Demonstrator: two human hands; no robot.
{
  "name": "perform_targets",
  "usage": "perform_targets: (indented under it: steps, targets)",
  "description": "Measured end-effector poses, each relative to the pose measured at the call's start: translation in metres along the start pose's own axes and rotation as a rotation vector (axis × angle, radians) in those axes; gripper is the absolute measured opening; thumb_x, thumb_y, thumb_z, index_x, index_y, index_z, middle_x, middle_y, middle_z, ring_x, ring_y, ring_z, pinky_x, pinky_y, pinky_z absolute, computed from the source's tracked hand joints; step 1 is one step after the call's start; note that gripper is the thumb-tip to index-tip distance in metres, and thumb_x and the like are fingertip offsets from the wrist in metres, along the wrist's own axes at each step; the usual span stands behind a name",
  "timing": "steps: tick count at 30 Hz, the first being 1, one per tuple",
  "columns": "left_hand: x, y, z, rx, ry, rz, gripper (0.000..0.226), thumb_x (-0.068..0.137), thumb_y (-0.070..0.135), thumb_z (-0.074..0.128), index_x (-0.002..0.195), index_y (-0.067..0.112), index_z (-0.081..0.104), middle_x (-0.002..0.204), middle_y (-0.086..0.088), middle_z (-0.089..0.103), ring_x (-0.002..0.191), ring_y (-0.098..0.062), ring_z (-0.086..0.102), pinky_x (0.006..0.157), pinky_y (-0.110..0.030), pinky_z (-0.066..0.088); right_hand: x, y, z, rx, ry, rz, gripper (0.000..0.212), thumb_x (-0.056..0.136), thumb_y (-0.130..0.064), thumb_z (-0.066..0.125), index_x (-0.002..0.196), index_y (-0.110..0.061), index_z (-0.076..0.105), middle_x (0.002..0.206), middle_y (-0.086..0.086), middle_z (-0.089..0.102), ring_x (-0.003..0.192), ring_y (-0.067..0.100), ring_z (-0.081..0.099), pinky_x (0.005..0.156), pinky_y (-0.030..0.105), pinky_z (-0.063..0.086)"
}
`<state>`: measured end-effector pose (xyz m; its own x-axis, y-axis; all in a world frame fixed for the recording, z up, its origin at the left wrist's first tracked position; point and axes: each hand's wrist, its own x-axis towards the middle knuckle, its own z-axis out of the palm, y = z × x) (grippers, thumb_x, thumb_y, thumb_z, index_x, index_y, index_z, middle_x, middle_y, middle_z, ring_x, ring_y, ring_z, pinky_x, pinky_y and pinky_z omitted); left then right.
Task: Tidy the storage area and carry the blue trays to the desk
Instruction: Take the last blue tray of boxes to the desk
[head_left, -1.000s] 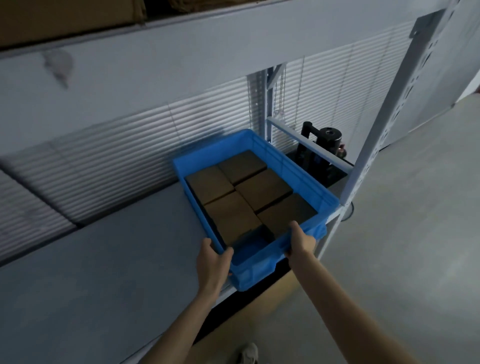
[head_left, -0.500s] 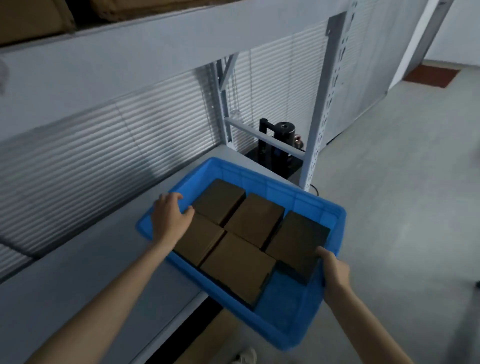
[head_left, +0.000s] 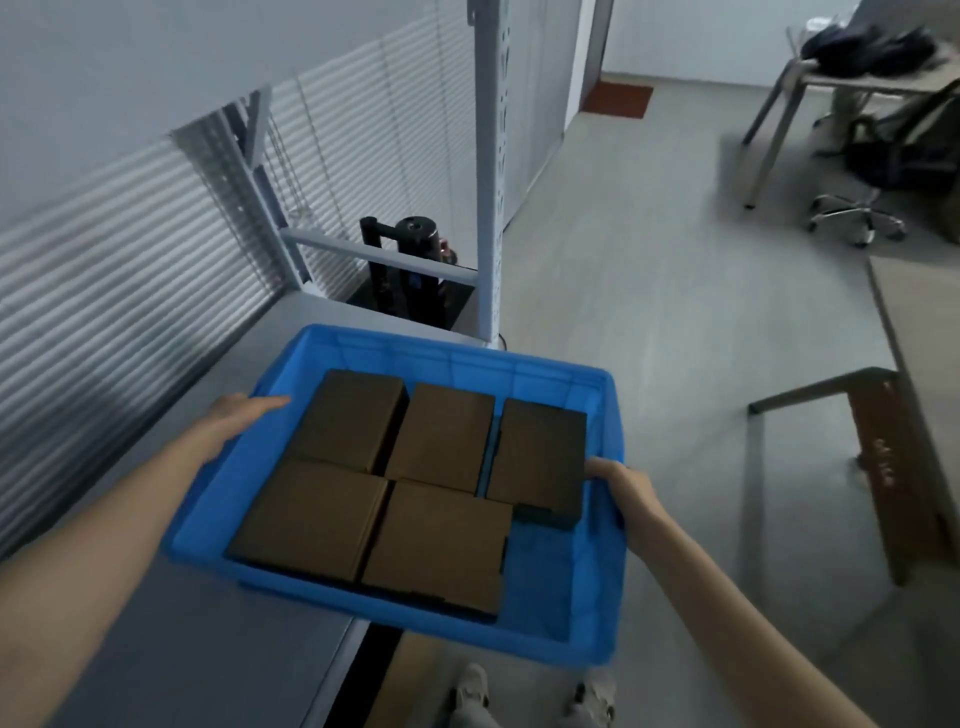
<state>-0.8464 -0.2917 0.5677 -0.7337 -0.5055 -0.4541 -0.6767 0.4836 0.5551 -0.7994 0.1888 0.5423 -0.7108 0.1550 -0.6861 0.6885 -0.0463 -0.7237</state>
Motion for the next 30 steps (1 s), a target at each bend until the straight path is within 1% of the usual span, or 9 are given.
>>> perform_targets:
  steps: [2, 4, 9, 13, 18, 21, 23, 26, 30]
  targets:
    - [-0.010, 0.012, 0.014, -0.050, -0.106, -0.031, 0.058, 0.087, 0.040, 0.070, 0.132, 0.006, 0.056, 0.127, -0.016, 0.061, 0.113, -0.034, 0.059, 0.098, -0.041, 0.047, -0.005, 0.004, -0.022, -0.003, 0.038, -0.001, 0.045, 0.070, -0.018, 0.068, 0.110, 0.004, 0.067, 0.082, 0.015, 0.066, 0.066, 0.029, 0.062, 0.050, 0.029, 0.047]
    - [-0.020, 0.025, 0.036, -0.036, -0.163, -0.017, 0.050, 0.088, 0.036, 0.068, 0.128, 0.008, 0.058, 0.125, -0.015, 0.063, 0.111, -0.034, 0.060, 0.095, -0.041, 0.048, -0.013, 0.007, -0.052, -0.021, 0.077, -0.006, 0.047, 0.068, -0.018, 0.068, 0.110, 0.003, 0.067, 0.082, 0.016, 0.067, 0.070, 0.030, 0.062, 0.058, 0.035, 0.047]
    - [-0.080, 0.075, 0.121, -0.019, -0.300, 0.063, 0.042, 0.088, 0.031, 0.069, 0.121, 0.007, 0.060, 0.110, -0.021, 0.067, 0.087, -0.036, 0.062, 0.072, -0.038, 0.051, -0.045, 0.025, -0.166, -0.039, 0.219, 0.012, 0.046, 0.066, -0.023, 0.070, 0.107, -0.002, 0.066, 0.095, 0.021, 0.075, 0.082, 0.039, 0.071, 0.066, 0.040, 0.055]
    - [-0.140, 0.125, 0.212, -0.027, -0.401, 0.142, 0.052, 0.079, 0.034, 0.075, 0.119, 0.004, 0.063, 0.105, -0.019, 0.068, 0.087, -0.036, 0.065, 0.081, -0.044, 0.054, -0.088, 0.062, -0.277, 0.011, 0.378, 0.014, 0.044, 0.064, -0.023, 0.071, 0.101, 0.001, 0.067, 0.081, 0.014, 0.071, 0.068, 0.031, 0.064, 0.057, 0.034, 0.046]
    - [-0.257, 0.190, 0.343, 0.012, -0.537, 0.259, 0.045, 0.084, 0.028, 0.073, 0.119, 0.002, 0.063, 0.104, -0.024, 0.071, 0.089, -0.040, 0.068, 0.080, -0.048, 0.056, -0.158, 0.123, -0.434, 0.055, 0.541, 0.017, 0.044, 0.066, -0.024, 0.069, 0.103, 0.000, 0.066, 0.086, 0.017, 0.074, 0.068, 0.031, 0.064, 0.059, 0.035, 0.047]
    - [-0.341, 0.219, 0.417, 0.035, -0.628, 0.317, 0.040, 0.088, 0.025, 0.068, 0.119, 0.001, 0.062, 0.093, -0.022, 0.069, 0.076, -0.037, 0.064, 0.069, -0.039, 0.054, -0.194, 0.155, -0.525, 0.092, 0.617, 0.013, 0.043, 0.068, -0.023, 0.069, 0.104, -0.001, 0.065, 0.092, 0.018, 0.074, 0.075, 0.035, 0.068, 0.066, 0.039, 0.053]
    - [-0.389, 0.235, 0.459, 0.050, -0.661, 0.326, 0.037, 0.088, 0.023, 0.068, 0.116, 0.001, 0.063, 0.090, -0.022, 0.068, 0.072, -0.035, 0.062, 0.063, -0.036, 0.052, -0.215, 0.173, -0.580, 0.120, 0.660, 0.022, 0.042, 0.070, -0.022, 0.069, 0.106, -0.001, 0.065, 0.094, 0.019, 0.073, 0.076, 0.035, 0.068, 0.064, 0.038, 0.054]
    - [-0.446, 0.258, 0.515, 0.061, -0.682, 0.334, 0.043, 0.083, 0.026, 0.072, 0.117, 0.003, 0.064, 0.107, -0.024, 0.071, 0.083, -0.036, 0.066, 0.072, -0.040, 0.056, -0.237, 0.195, -0.652, 0.156, 0.699, 0.027, 0.039, 0.071, -0.020, 0.069, 0.105, 0.001, 0.065, 0.087, 0.018, 0.071, 0.074, 0.033, 0.066, 0.063, 0.036, 0.053]
    - [-0.493, 0.287, 0.585, 0.094, -0.693, 0.342, 0.048, 0.080, 0.031, 0.074, 0.117, 0.004, 0.061, 0.107, -0.021, 0.070, 0.093, -0.037, 0.067, 0.087, -0.048, 0.056, -0.235, 0.223, -0.731, 0.187, 0.729, 0.056, 0.039, 0.070, -0.018, 0.069, 0.103, 0.004, 0.066, 0.080, 0.017, 0.069, 0.069, 0.032, 0.065, 0.059, 0.035, 0.051]
